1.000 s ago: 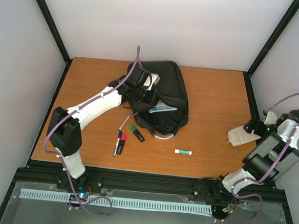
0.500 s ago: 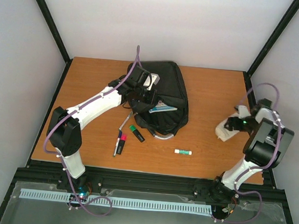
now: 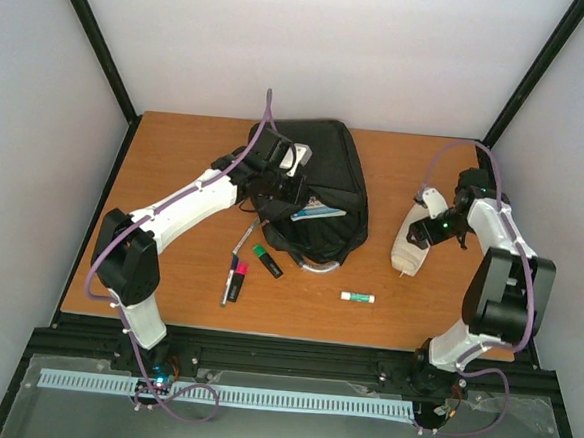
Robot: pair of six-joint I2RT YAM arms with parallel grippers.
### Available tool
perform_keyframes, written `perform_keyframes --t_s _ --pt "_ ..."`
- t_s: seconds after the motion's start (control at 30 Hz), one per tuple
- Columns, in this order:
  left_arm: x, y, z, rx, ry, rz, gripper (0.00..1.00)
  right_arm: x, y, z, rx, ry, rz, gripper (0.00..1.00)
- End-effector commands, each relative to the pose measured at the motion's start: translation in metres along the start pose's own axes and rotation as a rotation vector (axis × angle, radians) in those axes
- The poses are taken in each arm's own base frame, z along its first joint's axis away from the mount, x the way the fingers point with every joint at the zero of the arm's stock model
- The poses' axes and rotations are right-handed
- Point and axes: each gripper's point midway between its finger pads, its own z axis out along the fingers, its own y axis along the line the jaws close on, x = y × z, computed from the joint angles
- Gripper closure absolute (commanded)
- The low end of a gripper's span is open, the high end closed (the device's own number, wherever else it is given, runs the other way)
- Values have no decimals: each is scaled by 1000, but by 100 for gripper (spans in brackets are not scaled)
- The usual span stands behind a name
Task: Pack the student bag
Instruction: Move the stationery to the center of the board, then pick up the stationery from the center of the board.
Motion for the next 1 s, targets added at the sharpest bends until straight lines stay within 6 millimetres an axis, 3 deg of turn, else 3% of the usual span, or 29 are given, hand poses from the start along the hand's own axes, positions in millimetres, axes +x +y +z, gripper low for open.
perform_keyframes --t_s 0.0,0.23,0.67,0.83,0.97 --pt "-25 -11 -15 31 -76 0 98 -18 9 -49 52 -84 86 15" --pt "-24 -11 -15 30 -76 -1 98 8 6 -32 77 -22 316 6" --pt "-24 -11 -15 33 -74 1 98 40 2 25 -61 99 462 7" --pt "-24 -11 -15 36 -72 0 98 39 7 41 -146 123 478 8" --pt "-24 -12 -15 35 -74 0 98 22 5 46 -202 79 492 14"
